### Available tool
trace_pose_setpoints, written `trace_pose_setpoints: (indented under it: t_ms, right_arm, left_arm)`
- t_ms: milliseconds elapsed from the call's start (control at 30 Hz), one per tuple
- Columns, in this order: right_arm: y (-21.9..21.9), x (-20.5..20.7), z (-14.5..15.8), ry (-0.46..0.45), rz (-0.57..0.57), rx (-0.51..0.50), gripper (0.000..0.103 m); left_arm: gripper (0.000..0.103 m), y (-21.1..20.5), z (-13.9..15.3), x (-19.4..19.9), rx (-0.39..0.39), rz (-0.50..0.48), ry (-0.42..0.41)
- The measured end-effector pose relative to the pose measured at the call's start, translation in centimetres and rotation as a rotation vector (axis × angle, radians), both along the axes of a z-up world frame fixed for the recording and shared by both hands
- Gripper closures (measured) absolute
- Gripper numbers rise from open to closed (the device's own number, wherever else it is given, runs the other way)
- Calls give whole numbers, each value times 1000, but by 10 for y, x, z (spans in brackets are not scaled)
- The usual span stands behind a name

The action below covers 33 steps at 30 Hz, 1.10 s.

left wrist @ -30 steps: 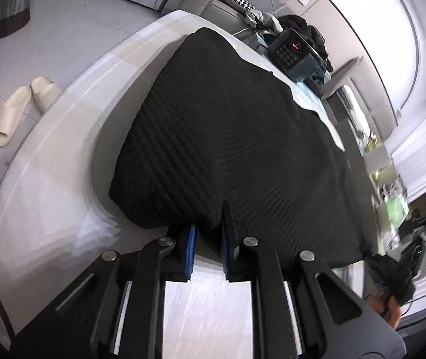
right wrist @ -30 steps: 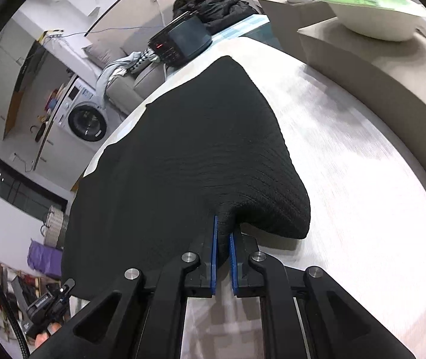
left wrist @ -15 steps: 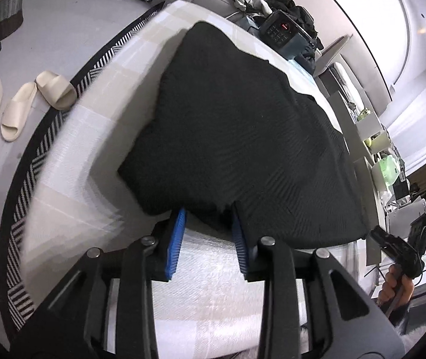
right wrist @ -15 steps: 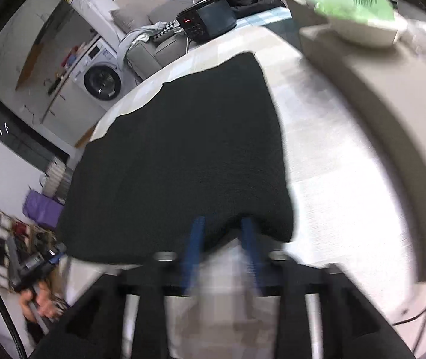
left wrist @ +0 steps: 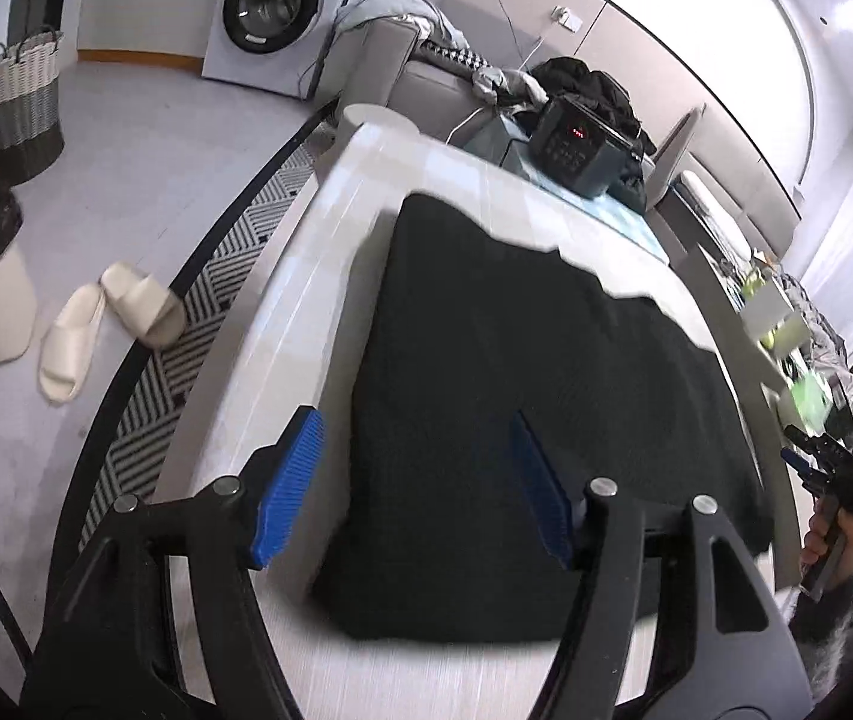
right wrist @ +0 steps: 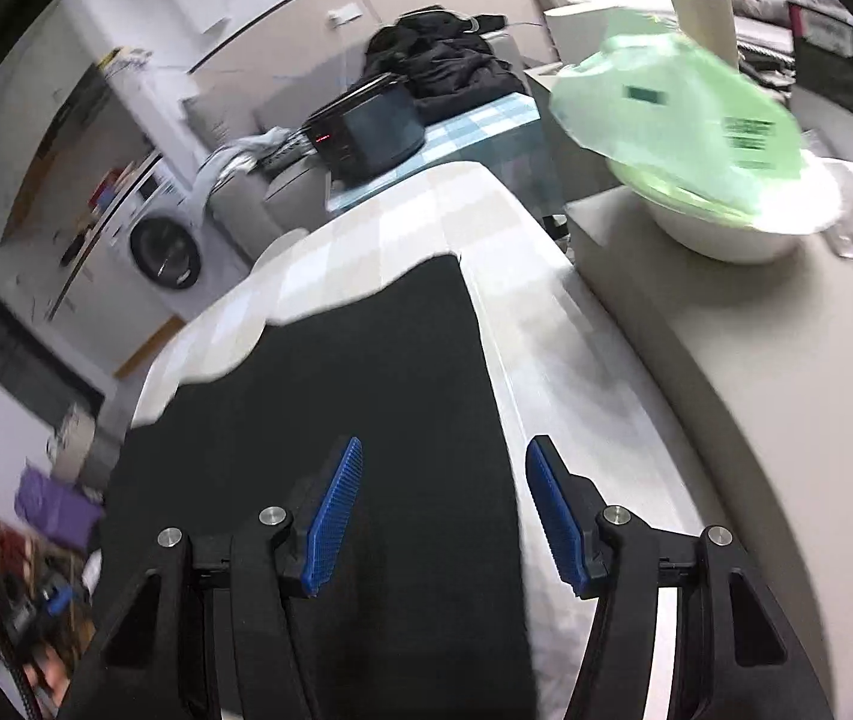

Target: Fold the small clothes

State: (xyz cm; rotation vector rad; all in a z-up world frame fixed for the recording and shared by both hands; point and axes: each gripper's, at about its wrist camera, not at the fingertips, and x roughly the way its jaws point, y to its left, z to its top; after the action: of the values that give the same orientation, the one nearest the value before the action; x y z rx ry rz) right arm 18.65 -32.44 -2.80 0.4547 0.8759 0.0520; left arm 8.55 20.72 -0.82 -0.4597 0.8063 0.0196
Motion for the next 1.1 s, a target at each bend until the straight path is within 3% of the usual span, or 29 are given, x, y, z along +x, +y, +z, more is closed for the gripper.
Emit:
trace_pose_setpoints:
  t_ms: [100, 200, 333, 633, 667, 700, 767, 800, 867, 1100]
  right_arm:
    - [3, 39, 1, -19, 12, 16, 45]
    - [12, 78, -4, 35, 71, -10, 44]
    - [15, 121, -20, 89, 127, -2, 44]
    - [10, 186, -56, 149, 113, -56, 44]
    - [10, 192, -60, 149, 116, -62, 45]
    - [11, 197, -62, 138, 118, -74, 56]
    - [14, 202, -63, 126, 137, -101, 79]
    - [16, 204, -65, 130, 146, -111, 83]
    - [18, 204, -63, 101, 154, -126, 96]
    - [26, 185, -23, -70, 171, -122, 98]
  left_arm:
    - [42, 1, -1, 47, 3, 18, 1]
    - [42, 3, -6, 92, 25, 28, 18]
    - [42, 5, -18, 148, -8, 1, 59]
    - [43, -12, -47, 220, 83, -33, 133]
    - [49, -14, -49, 225, 93, -30, 138]
    - [55, -15, -50, 228, 96, -27, 138]
    - [83, -16, -52, 234, 104, -29, 138]
    - [90, -16, -53, 235, 111, -24, 133]
    - [96, -12, -53, 235, 89, -25, 106]
    - [98, -6, -24, 207, 68, -24, -37]
